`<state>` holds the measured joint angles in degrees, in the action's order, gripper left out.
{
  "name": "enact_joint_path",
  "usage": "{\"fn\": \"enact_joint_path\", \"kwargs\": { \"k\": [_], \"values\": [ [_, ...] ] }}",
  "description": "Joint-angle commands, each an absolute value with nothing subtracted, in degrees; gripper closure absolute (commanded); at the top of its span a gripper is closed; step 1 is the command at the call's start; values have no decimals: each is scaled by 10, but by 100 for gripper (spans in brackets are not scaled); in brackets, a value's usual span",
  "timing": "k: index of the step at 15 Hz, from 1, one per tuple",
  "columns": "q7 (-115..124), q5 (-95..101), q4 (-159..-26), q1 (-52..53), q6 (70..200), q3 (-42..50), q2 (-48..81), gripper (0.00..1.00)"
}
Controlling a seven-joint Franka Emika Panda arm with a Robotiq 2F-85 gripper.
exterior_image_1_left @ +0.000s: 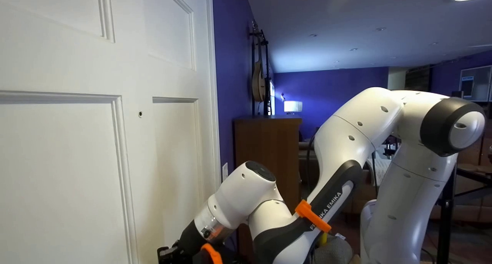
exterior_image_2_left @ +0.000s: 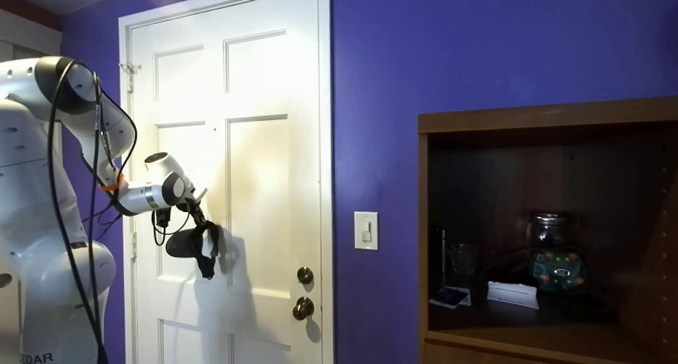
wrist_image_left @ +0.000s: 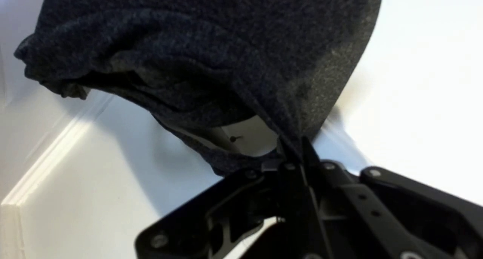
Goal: Remove the half cap from the cabinet top and hang it on the door coat hanging hook
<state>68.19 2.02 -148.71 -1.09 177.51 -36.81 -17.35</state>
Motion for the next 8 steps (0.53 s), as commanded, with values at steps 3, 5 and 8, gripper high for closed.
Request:
{"fn": "enact_joint_path", "kwargs": {
  "k": [3,5,8],
  "values": [
    [604,34,-1478,6,1780,-347,-140,99],
    [584,35,-1471,3,1789,-350,-127,99],
    [555,32,-1463,6,1794,-351,-107,99]
  ]
}}
